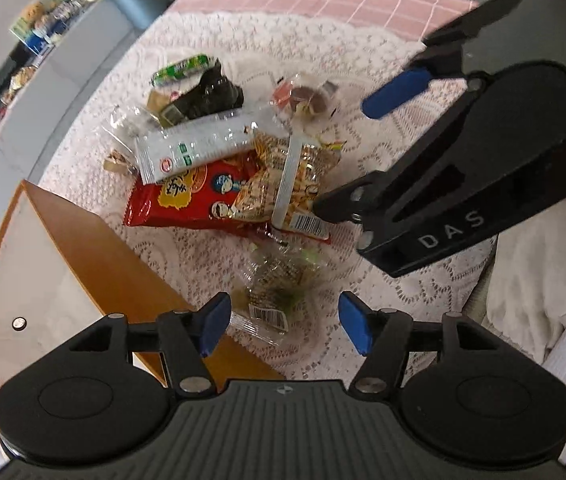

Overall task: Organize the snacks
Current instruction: 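Reach the left tool to the small clear snack bag while the right tool reaches the fried-stick bag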

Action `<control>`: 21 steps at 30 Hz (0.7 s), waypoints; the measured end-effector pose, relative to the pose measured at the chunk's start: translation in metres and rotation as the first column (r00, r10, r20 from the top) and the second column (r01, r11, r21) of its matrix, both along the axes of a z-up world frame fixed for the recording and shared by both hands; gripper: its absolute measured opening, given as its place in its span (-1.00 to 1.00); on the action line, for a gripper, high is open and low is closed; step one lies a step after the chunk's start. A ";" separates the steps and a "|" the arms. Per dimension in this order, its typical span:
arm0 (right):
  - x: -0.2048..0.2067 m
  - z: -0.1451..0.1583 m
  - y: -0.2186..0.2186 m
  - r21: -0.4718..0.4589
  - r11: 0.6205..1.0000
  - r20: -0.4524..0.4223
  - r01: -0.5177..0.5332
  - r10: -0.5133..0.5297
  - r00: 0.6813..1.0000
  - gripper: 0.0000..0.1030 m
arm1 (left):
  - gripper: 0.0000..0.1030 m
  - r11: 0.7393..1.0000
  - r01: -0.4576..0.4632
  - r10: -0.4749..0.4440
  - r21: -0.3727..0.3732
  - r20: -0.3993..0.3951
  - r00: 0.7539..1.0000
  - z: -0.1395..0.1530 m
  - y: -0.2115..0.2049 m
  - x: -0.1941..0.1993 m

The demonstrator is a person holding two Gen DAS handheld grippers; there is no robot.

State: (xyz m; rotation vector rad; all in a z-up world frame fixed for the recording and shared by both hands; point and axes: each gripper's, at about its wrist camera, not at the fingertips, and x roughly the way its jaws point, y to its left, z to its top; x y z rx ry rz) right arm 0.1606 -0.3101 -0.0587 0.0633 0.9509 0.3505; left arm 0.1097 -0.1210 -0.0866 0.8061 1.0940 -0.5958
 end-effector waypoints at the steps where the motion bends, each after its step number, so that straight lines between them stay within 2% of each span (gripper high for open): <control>1: 0.004 -0.002 0.001 -0.001 1.000 0.007 -0.010 0.010 1.000 0.55 | 0.42 1.000 0.003 -0.003 0.010 -0.007 1.000 -0.002 0.000 0.002; 5: 0.016 -0.011 0.011 -0.021 0.999 0.027 -0.042 0.043 0.999 0.56 | 0.42 1.000 -0.005 0.006 0.026 -0.030 1.000 -0.003 0.003 0.011; 16: 0.044 -0.032 0.028 -0.047 0.991 -0.043 -0.126 0.124 0.991 0.59 | 0.41 0.999 0.010 -0.004 0.046 -0.121 0.993 -0.010 0.002 0.029; 19: 0.049 -0.041 0.028 -0.071 0.989 -0.058 -0.126 0.122 0.991 0.50 | 0.41 0.998 0.019 -0.011 0.060 -0.140 0.990 -0.015 0.000 0.035; 21: 0.052 -0.044 0.025 -0.029 0.991 -0.081 -0.133 0.130 0.988 0.43 | 0.40 0.997 0.026 -0.015 0.070 -0.151 0.988 -0.018 -0.002 0.039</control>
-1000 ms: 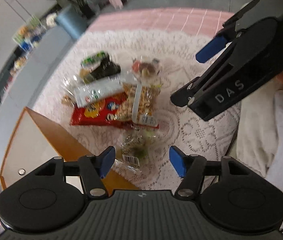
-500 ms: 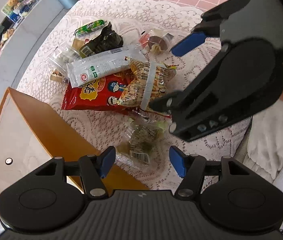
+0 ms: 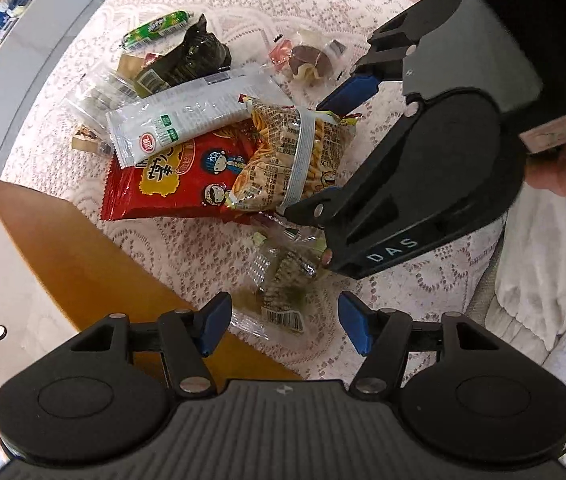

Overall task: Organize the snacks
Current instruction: 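Reach the left tool to the small clear snack bag while the right tool reaches the fried-stick bag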

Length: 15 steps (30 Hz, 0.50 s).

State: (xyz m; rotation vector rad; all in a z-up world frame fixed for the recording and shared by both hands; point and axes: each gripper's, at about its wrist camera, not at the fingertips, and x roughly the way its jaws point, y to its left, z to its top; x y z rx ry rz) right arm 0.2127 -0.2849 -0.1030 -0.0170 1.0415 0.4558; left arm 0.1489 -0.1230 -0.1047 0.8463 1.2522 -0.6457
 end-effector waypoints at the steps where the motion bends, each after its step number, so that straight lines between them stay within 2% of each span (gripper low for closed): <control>1: 0.002 -0.001 -0.002 0.011 1.000 -0.004 0.003 -0.003 1.000 0.36 | 0.40 1.000 0.001 -0.001 0.005 -0.006 1.000 -0.001 -0.001 0.003; 3: 0.002 -0.001 -0.005 0.029 1.000 -0.006 0.008 -0.008 1.000 0.20 | 0.39 1.000 0.006 -0.006 0.016 -0.015 1.000 -0.003 -0.004 0.006; 6: -0.002 0.002 -0.007 0.022 1.000 0.005 0.020 -0.020 1.000 0.06 | 0.39 0.999 0.028 -0.027 0.036 -0.024 0.999 -0.006 -0.008 0.010; 15: -0.018 0.010 -0.033 0.062 0.990 0.001 0.128 -0.128 0.992 0.05 | 0.39 0.991 0.091 -0.085 0.100 -0.065 0.994 -0.025 -0.022 0.014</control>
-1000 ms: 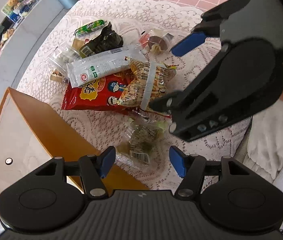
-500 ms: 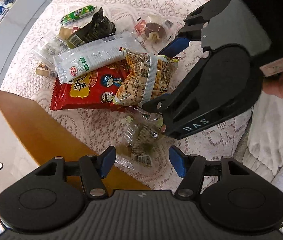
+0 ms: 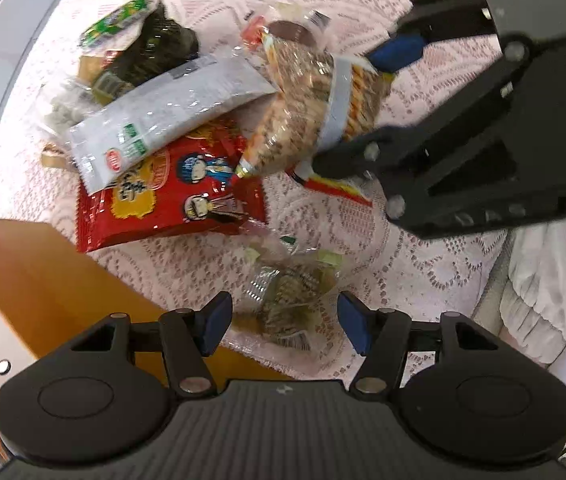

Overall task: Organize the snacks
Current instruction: 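Close the left tool on the small clear bag while the right tool grips the fried-stick bag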

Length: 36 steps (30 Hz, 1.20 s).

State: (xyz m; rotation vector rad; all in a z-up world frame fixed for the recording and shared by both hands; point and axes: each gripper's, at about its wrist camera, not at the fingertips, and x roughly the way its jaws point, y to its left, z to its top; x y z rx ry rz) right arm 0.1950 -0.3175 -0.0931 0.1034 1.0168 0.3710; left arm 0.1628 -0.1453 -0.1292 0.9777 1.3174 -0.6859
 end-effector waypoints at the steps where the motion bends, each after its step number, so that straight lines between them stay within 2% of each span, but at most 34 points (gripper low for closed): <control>1: 0.001 -0.001 -0.002 0.004 1.000 -0.006 0.012 -0.012 1.000 0.05 | 0.39 1.000 0.003 -0.003 0.010 0.005 1.000 -0.002 -0.002 0.000; 4: 0.003 -0.004 -0.004 0.009 1.000 -0.019 0.026 -0.025 0.999 0.05 | 0.29 1.000 -0.012 0.012 0.016 -0.007 1.000 -0.007 -0.004 0.002; 6: 0.003 -0.005 -0.004 0.009 1.000 -0.024 0.027 -0.026 0.999 0.05 | 0.07 1.000 -0.027 0.027 0.009 -0.024 0.999 -0.009 -0.005 0.005; 8: 0.004 -0.006 -0.004 0.006 0.999 -0.030 0.032 -0.032 0.999 0.05 | -0.04 0.999 -0.039 0.039 -0.003 -0.032 0.999 -0.010 -0.006 0.005; 12: 0.005 -0.007 -0.006 0.006 0.999 -0.034 0.037 -0.037 0.999 0.05 | -0.16 0.998 -0.053 0.053 -0.031 0.001 0.999 -0.007 0.000 0.001; 18: 0.003 -0.006 -0.004 -0.009 0.999 -0.025 0.031 -0.031 0.999 0.05 | -0.19 0.979 -0.145 0.149 -0.145 0.017 0.989 0.014 0.013 -0.010; 21: 0.000 -0.003 -0.003 -0.017 0.999 -0.016 0.031 -0.032 0.999 0.05 | -0.20 0.954 -0.197 0.208 -0.226 0.026 0.978 0.030 0.021 -0.020; 28: -0.019 0.016 -0.008 -0.028 0.997 0.019 0.075 -0.075 0.997 0.05 | -0.20 0.843 -0.302 0.351 -0.445 0.031 0.936 0.075 0.049 -0.055; 30: -0.027 0.023 -0.009 -0.013 0.995 0.023 0.097 -0.097 0.995 0.05 | -0.20 0.796 -0.324 0.401 -0.510 0.045 0.915 0.093 0.061 -0.067; 33: -0.044 0.040 -0.005 -0.024 0.994 0.061 0.107 -0.106 0.993 0.05 | -0.20 0.698 -0.359 0.460 -0.619 0.003 0.888 0.112 0.080 -0.078; 34: -0.048 0.045 -0.002 -0.034 0.994 0.077 0.102 -0.099 0.992 0.05 | -0.20 0.674 -0.369 0.479 -0.640 -0.001 0.878 0.119 0.086 -0.082; 36: -0.056 0.058 0.006 -0.063 0.993 0.118 0.096 -0.088 0.989 0.05 | -0.20 0.660 -0.358 0.512 -0.661 0.046 0.858 0.133 0.093 -0.088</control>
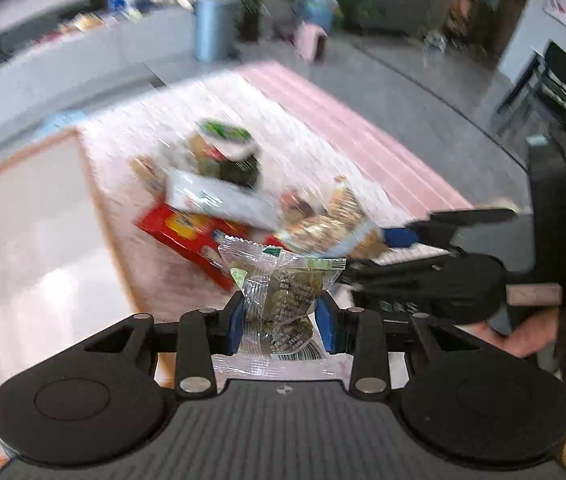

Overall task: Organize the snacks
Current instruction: 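Close the left tool on the small clear bag while the right tool grips the fried-stick bag, then carry both bags over the box and open both tools to drop them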

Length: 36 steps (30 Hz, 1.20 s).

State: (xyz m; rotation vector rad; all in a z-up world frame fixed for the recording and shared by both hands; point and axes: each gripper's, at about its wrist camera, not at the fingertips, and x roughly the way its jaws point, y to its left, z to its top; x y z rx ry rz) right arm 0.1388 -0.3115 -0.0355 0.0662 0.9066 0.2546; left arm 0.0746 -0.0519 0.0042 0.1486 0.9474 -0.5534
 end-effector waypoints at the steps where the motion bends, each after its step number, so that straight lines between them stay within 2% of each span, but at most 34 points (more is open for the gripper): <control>1: -0.004 0.007 0.004 -0.014 1.000 0.019 -0.002 0.002 1.000 0.05 | -0.20 1.000 -0.020 0.020 0.009 0.034 0.999 0.008 0.006 -0.004; 3: -0.011 0.021 0.013 -0.018 1.000 0.057 -0.017 0.018 0.998 0.05 | -0.20 0.998 -0.060 0.060 0.007 0.080 0.995 0.021 0.020 -0.009; 8: -0.024 0.052 0.042 -0.002 0.995 0.121 -0.100 0.100 0.988 0.05 | -0.20 0.984 -0.179 0.179 -0.005 0.131 0.975 0.042 0.067 -0.015; 14: -0.033 0.079 0.093 0.023 0.969 0.185 -0.246 0.238 0.954 0.05 | -0.20 0.954 -0.299 0.299 -0.024 0.130 0.945 0.053 0.111 -0.017; 17: -0.035 0.083 0.124 -0.023 0.941 0.204 -0.338 0.335 0.920 0.05 | -0.20 0.946 -0.324 0.322 -0.005 0.111 0.940 0.052 0.126 -0.014; 20: -0.036 0.078 0.150 -0.089 0.900 0.181 -0.427 0.436 0.882 0.05 | -0.20 0.950 -0.312 0.311 0.002 0.042 0.949 0.047 0.137 -0.004; 23: -0.032 0.074 0.166 -0.151 0.863 0.155 -0.483 0.503 0.850 0.05 | -0.20 0.958 -0.281 0.281 0.062 0.000 0.960 0.041 0.140 0.005; 25: -0.026 0.072 0.172 -0.173 0.841 0.134 -0.512 0.536 0.834 0.05 | -0.20 0.961 -0.258 0.263 0.098 -0.037 0.964 0.035 0.142 0.011; 28: -0.015 0.063 0.180 -0.196 0.804 0.077 -0.562 0.584 0.808 0.05 | -0.20 0.969 -0.221 0.233 0.114 -0.107 0.967 0.021 0.149 0.017; 31: 0.002 0.053 0.183 -0.173 0.779 0.016 -0.603 0.614 0.789 0.05 | -0.20 0.968 -0.189 0.213 0.165 -0.144 0.966 0.007 0.152 0.023; 33: 0.010 0.054 0.182 -0.131 0.777 -0.002 -0.615 0.620 0.784 0.05 | -0.20 0.966 -0.167 0.202 0.200 -0.171 0.964 -0.003 0.152 0.029; 36: 0.025 0.054 0.182 -0.093 0.780 -0.032 -0.619 0.619 0.785 0.05 | -0.21 0.966 -0.151 0.193 0.209 -0.201 0.960 -0.009 0.155 0.037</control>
